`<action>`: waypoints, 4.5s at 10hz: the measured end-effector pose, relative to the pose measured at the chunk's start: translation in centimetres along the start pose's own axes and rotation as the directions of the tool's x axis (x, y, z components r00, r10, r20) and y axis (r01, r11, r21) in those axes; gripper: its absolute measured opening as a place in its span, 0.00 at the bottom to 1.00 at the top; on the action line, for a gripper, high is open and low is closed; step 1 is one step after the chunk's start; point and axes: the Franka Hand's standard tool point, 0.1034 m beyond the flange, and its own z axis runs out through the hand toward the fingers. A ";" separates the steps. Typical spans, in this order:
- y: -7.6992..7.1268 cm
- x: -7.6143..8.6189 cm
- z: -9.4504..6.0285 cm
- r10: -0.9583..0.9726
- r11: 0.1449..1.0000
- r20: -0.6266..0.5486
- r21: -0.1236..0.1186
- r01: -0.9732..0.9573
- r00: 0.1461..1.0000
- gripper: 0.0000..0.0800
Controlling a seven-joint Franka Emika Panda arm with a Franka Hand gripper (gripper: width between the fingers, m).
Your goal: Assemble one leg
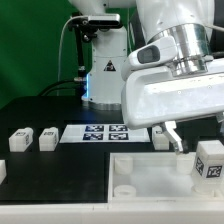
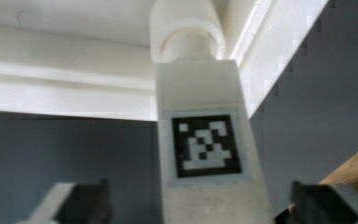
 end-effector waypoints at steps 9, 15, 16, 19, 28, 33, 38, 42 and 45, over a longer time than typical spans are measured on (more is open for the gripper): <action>0.0 0.0 0.0 0.000 1.000 0.000 0.000 0.000 1.000 0.81; -1.6 1.8 -0.3 0.100 0.994 0.111 0.023 -0.103 0.989 0.81; -1.5 1.6 0.1 0.116 0.992 0.213 0.029 -0.125 0.970 0.81; -1.2 1.3 0.5 0.125 0.984 0.481 0.052 -0.170 0.868 0.81; 0.8 0.2 1.7 0.253 0.951 0.633 -0.025 -0.307 0.732 0.81; 1.0 0.1 2.0 0.293 0.940 0.626 -0.052 -0.337 0.722 0.67; 0.7 0.0 2.1 0.638 0.748 0.555 -0.286 -0.598 0.533 0.37; 0.8 -0.1 2.2 0.926 0.317 0.340 -0.473 -0.822 0.162 0.37; 0.6 -0.2 2.2 0.974 0.031 0.208 -0.520 -0.853 -0.091 0.37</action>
Offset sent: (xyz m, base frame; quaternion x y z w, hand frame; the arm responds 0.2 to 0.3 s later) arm 0.0000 0.0000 0.0000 0.0000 0.0000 0.0000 1.0000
